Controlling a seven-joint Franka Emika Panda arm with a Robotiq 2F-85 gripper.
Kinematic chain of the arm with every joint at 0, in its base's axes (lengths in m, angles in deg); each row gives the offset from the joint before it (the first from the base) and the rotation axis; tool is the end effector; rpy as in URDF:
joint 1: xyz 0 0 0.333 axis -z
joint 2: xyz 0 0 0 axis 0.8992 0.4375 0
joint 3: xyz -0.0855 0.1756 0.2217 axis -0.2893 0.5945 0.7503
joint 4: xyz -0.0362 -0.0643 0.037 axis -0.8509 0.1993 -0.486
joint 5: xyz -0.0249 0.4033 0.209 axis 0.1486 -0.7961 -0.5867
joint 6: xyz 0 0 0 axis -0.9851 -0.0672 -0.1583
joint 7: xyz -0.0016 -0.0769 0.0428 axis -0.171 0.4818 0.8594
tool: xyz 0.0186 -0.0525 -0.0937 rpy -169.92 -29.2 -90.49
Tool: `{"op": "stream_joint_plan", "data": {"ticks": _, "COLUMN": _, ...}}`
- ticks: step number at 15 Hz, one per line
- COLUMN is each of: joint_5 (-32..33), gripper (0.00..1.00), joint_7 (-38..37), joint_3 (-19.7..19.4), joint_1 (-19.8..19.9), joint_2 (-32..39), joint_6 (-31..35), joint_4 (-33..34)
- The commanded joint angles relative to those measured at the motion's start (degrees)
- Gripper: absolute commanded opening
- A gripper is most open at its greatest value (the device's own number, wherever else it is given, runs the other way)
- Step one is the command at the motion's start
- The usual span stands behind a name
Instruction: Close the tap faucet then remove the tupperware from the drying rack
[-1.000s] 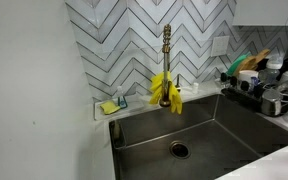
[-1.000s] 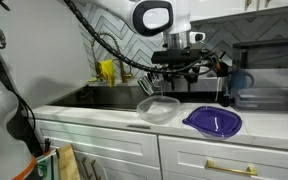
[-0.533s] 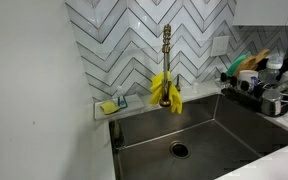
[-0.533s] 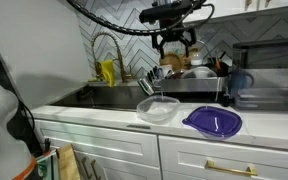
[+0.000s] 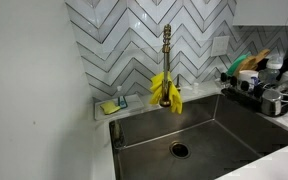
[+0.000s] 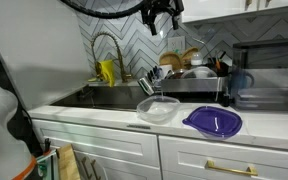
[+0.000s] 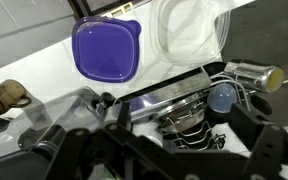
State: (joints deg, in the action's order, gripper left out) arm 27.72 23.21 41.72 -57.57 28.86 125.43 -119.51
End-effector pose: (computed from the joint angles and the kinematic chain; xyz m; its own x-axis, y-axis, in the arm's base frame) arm 0.5576 -0.1279 0.6317 0.9616 0.2128 0.1731 0.1990 -0.9755 0.0938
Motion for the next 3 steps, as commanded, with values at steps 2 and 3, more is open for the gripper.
{"op": "stream_joint_plan", "data": {"ticks": 2, "joint_5": 0.43, "gripper": 1.0, "joint_7": -0.8, "joint_3": -0.84, "joint_1": -1.06, "joint_2": 0.12, "joint_6": -0.33, "joint_4": 0.43}}
{"op": "stream_joint_plan", "data": {"ticks": 3, "joint_5": 0.48, "gripper": 1.0, "joint_7": -0.89, "joint_3": -0.87, "joint_1": -1.04, "joint_2": 0.19, "joint_6": -0.33, "joint_4": 0.43}}
